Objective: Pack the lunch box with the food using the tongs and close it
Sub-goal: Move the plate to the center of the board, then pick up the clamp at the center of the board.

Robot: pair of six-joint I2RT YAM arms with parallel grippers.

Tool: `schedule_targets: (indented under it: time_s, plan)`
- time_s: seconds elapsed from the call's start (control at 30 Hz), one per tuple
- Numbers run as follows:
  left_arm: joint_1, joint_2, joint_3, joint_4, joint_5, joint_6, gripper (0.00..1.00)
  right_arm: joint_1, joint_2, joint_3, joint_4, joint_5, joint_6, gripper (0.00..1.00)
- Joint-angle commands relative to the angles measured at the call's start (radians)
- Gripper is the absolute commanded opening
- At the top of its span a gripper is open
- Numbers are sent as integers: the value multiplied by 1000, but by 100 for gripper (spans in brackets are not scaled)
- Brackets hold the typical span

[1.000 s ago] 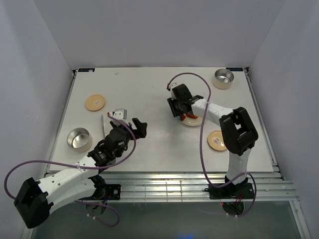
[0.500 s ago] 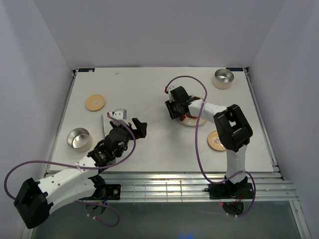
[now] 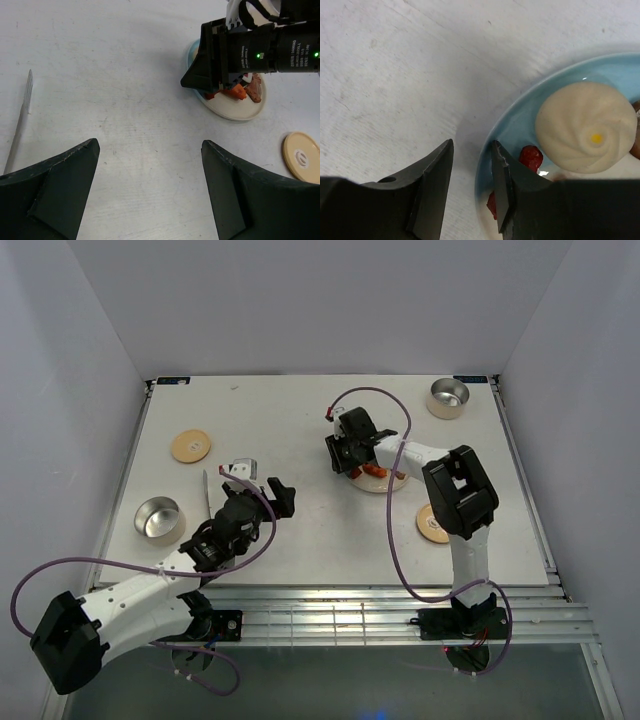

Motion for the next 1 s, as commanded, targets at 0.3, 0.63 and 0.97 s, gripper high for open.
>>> schedule_targets:
  time_s: [0.3,0.63,0.97]
  plan:
    - [2,218,126,-113,-145,2,94,8,-115,131,-79,-50,-39,43]
    - [181,338,379,-522,74,-45,98,70,-637,-286,48,-220,36,66]
    - [402,410,524,-814,181,17,98,158,-1023,-702,281,-271,142,94]
